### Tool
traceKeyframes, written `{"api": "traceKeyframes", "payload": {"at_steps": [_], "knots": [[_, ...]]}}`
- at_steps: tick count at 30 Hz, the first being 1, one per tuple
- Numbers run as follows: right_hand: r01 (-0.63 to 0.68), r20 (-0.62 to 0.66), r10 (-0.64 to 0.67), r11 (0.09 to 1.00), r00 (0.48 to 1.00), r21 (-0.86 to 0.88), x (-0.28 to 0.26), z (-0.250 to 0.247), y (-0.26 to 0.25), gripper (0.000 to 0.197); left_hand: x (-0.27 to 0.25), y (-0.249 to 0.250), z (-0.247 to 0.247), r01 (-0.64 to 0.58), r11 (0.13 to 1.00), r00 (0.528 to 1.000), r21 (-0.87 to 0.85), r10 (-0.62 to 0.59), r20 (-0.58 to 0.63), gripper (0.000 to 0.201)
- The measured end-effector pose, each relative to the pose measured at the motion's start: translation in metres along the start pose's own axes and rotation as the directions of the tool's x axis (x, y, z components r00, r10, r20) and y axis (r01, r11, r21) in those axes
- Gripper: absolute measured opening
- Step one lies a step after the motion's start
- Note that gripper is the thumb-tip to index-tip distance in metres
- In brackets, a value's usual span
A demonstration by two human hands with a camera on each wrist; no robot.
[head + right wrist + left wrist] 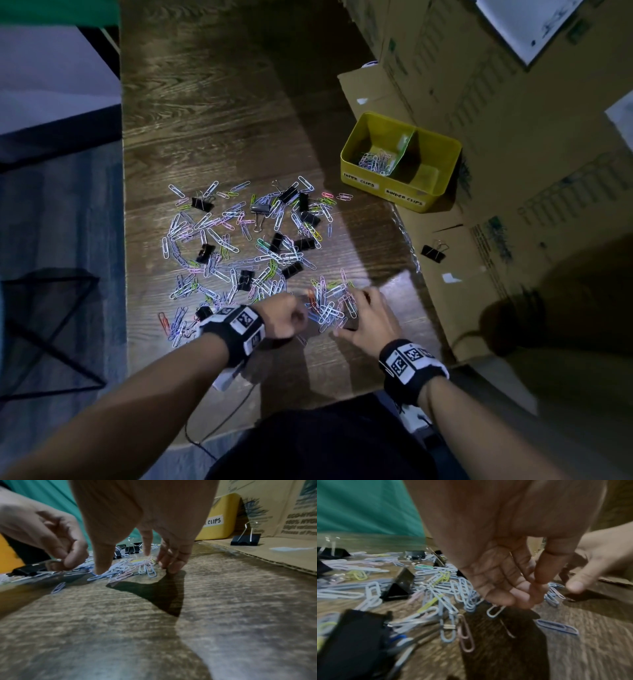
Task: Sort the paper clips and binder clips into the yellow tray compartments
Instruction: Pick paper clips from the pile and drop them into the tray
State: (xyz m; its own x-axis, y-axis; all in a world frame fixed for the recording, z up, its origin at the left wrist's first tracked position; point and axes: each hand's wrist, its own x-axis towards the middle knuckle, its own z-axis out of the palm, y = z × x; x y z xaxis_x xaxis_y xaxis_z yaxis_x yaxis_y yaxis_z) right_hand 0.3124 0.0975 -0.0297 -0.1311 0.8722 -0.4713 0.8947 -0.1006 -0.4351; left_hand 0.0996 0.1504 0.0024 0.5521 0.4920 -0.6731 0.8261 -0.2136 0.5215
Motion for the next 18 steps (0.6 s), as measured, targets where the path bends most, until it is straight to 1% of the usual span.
{"api": "traceKeyframes", "payload": {"at_steps": [1, 3, 4, 5, 7, 8, 9, 10, 11, 12, 13, 15, 16, 18], "knots": [[-0.015, -0.01, 0.014, 0.999, 1.0, -0.047, -0.001, 0.001, -0.002, 0.1, -0.003, -0.005, -0.001, 0.0, 1.0, 1.0, -0.009, 0.0, -0.026, 0.02], [-0.038, -0.026, 0.035, 0.992, 0.999, -0.119, 0.0, 0.004, -0.007, 0.114, -0.009, -0.015, 0.007, 0.035, 0.999, 0.998, 0.031, -0.033, -0.059, 0.02], [-0.046, -0.026, 0.043, 0.99, 0.999, -0.133, 0.001, 0.006, -0.011, 0.117, -0.012, -0.016, 0.012, 0.043, 0.999, 0.994, 0.031, -0.04, -0.097, 0.019], [-0.049, -0.024, 0.046, 0.99, 0.999, -0.132, 0.002, 0.007, -0.015, 0.118, -0.012, -0.017, 0.019, 0.02, 1.0, 0.988, 0.005, -0.019, -0.151, 0.019], [-0.044, -0.026, 0.042, 0.993, 0.999, -0.111, 0.007, 0.01, -0.022, 0.12, -0.007, -0.013, 0.027, -0.075, 0.993, 0.962, -0.086, 0.049, -0.268, 0.019], [-0.043, -0.03, 0.04, 0.995, 0.999, -0.095, 0.009, 0.011, -0.025, 0.12, -0.001, -0.009, 0.027, -0.114, 0.987, 0.952, -0.112, 0.076, -0.297, 0.018], [-0.044, -0.034, 0.042, 0.996, 0.999, -0.078, 0.011, 0.012, -0.028, 0.122, 0.005, -0.004, 0.025, -0.142, 0.984, 0.939, -0.107, 0.1, -0.328, 0.018], [-0.052, -0.04, 0.049, 0.997, 0.998, -0.063, 0.013, 0.013, -0.03, 0.123, 0.012, -0.001, 0.023, -0.146, 0.986, 0.926, -0.079, 0.108, -0.363, 0.018], [-0.064, -0.05, 0.061, 0.996, 0.997, -0.055, 0.014, 0.013, -0.031, 0.125, 0.017, 0.002, 0.02, -0.135, 0.99, 0.906, -0.036, 0.109, -0.408, 0.019], [-0.076, -0.065, 0.073, 0.995, 0.995, -0.057, 0.015, 0.013, -0.033, 0.126, 0.021, 0.004, 0.017, -0.112, 0.994, 0.887, 0.015, 0.107, -0.449, 0.025], [-0.089, -0.077, 0.084, 0.994, 0.993, -0.063, 0.014, 0.012, -0.034, 0.127, 0.024, 0.005, 0.015, -0.081, 0.994, 0.883, 0.075, 0.107, -0.457, 0.037], [-0.103, -0.085, 0.096, 0.99, 0.992, -0.091, 0.014, 0.012, -0.038, 0.122, 0.03, 0.007, 0.011, -0.022, 0.975, 0.921, 0.221, 0.106, -0.376, 0.062], [-0.106, -0.078, 0.099, 0.989, 0.992, -0.1, 0.014, 0.013, -0.04, 0.115, 0.033, 0.009, 0.01, 0.001, 0.955, 0.943, 0.297, 0.098, -0.317, 0.068], [-0.104, -0.058, 0.099, 0.99, 0.993, -0.095, 0.014, 0.013, -0.046, 0.094, 0.037, 0.012, 0.01, 0.007, 0.914, 0.965, 0.406, 0.1, -0.241, 0.066]]}}
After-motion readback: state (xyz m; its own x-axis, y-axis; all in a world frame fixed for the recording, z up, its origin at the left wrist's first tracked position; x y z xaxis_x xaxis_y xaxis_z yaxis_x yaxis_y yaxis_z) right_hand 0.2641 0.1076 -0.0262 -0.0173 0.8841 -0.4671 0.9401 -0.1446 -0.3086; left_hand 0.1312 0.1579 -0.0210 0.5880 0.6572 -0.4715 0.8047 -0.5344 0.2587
